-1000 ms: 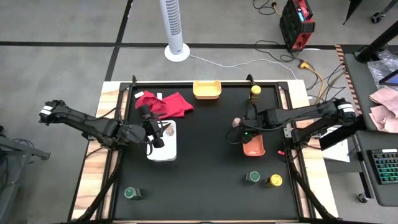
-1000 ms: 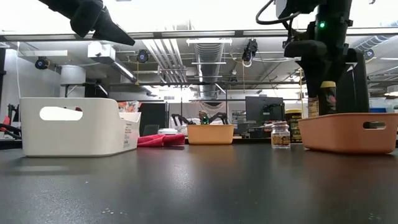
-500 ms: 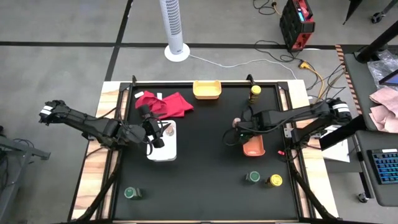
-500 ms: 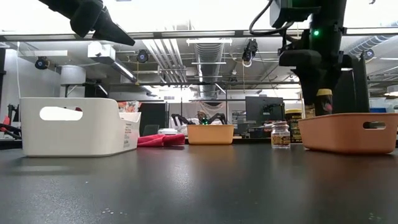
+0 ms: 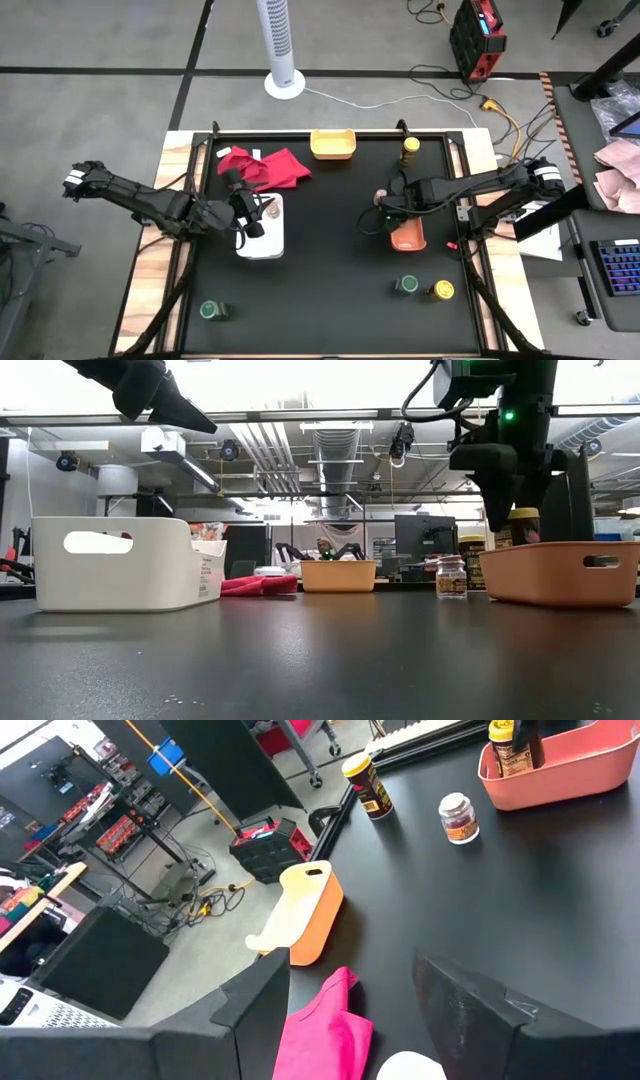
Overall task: Sort spices by type
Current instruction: Put the top left yellow seasoning bottle into the orange bin, then put the right green seasoning bottle into the yellow bin
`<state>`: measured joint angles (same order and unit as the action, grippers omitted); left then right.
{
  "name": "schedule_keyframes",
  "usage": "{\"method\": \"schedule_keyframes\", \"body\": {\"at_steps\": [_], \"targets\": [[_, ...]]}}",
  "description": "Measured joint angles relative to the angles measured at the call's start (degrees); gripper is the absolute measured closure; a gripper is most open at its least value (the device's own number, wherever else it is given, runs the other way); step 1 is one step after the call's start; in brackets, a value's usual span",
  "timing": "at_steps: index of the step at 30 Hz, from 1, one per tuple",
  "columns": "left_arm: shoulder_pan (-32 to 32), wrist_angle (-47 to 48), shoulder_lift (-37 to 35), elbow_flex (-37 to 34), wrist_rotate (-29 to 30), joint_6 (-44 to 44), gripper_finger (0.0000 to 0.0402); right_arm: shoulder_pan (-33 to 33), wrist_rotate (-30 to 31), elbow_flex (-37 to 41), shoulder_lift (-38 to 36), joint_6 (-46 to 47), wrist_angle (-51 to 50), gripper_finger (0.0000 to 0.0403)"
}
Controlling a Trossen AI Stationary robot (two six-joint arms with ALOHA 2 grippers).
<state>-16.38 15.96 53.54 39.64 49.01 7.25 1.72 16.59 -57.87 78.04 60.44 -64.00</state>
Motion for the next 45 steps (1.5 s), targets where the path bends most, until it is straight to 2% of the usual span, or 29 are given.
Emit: {"method": "schedule_keyframes", "body": {"at_steps": [6,11,18,23,26,34,38,42,45], "targets": [[0.0,0.03,0.0,0.0,-0.04,0.0,0.0206,-0.12,-0.04,0.02,-1.82,0.74,-0.4,0.0155],[0.0,0.01,0.0,0.0,-0.07,0.16,0.0206,-0.66,0.22,-0.45,-5.12,1.47,-0.6,0.0145],[-0.01,0.01,0.0,0.0,-0.07,0.17,0.0206,-0.63,4.37,-3.2,-8.29,-0.58,-0.29,0.0122],[-0.09,0.13,0.0,0.0,-0.18,-2.71,0.0206,-0.11,8.35,-5.31,-8.17,-6.19,1.25,0.0125],[-0.07,1.26,0.0,0.0,-2.55,-6.6,0.0206,1.49,11.43,-5.32,-8.17,-9.74,3.56,0.0137],[-0.09,2.26,0.0,0.0,-15.28,-12.32,0.0206,6.46,11.48,-5.6,-8.0,-17.84,5.55,0.0169],[-0.14,0.03,1.04,0.0,-16.75,-13.46,0.0206,8.49,11.44,-7.33,-8.0,-18.03,5.53,0.0188],[-0.17,-5.62,4.01,0.0,-17.35,-12.64,0.0206,12.11,7.3,-9.3,-8.0,-18.27,5.42,0.0207],[-0.17,-10.39,7.04,0.0,-19.87,-11.25,0.0206,16.17,3.14,-9.7,-7.74,-17.05,5.45,0.0226]]}}
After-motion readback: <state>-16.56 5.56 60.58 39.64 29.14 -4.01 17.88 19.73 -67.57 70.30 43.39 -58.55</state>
